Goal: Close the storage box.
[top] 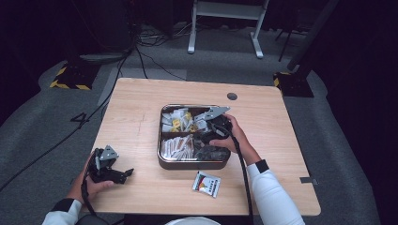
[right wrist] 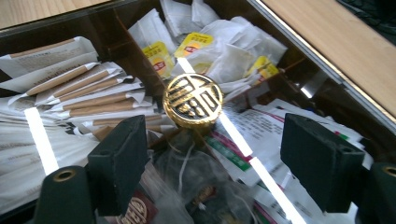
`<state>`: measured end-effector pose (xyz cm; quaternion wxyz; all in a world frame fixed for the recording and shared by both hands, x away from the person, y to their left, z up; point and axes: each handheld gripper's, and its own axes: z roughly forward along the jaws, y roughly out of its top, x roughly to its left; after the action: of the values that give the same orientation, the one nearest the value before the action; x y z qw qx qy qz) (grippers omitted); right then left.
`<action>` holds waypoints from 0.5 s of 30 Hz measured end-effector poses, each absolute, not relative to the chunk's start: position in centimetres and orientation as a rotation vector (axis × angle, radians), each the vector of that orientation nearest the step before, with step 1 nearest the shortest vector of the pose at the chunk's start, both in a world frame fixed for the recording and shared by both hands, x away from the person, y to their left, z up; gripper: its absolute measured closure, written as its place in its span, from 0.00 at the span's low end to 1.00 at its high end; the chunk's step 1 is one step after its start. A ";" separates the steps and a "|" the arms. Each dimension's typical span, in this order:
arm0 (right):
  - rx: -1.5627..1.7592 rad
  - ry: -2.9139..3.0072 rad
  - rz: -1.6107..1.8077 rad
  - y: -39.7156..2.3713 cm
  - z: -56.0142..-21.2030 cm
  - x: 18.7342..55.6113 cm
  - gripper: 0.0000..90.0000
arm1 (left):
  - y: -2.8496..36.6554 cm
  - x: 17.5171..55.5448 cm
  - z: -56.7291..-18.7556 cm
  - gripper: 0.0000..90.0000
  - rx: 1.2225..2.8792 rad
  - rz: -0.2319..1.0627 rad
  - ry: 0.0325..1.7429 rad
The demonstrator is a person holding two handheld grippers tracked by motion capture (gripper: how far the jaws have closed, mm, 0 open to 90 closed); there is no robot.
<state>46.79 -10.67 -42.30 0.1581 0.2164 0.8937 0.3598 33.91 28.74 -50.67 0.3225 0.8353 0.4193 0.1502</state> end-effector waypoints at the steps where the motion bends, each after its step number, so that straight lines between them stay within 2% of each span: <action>1: 0.617 2.549 1.032 -10.9 -42.1 46.7 0.26 | 28.7 33.9 -50.7 0.01 2.193 0.394 1.100; 15: 0.644 2.484 1.019 -13.7 -41.3 45.5 0.24 | 28.7 33.9 -50.7 0.01 2.193 0.395 1.103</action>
<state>45.50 -13.71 -41.26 0.1890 0.2291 0.8834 0.3626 33.89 28.73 -50.66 0.3220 0.8351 0.4200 0.1503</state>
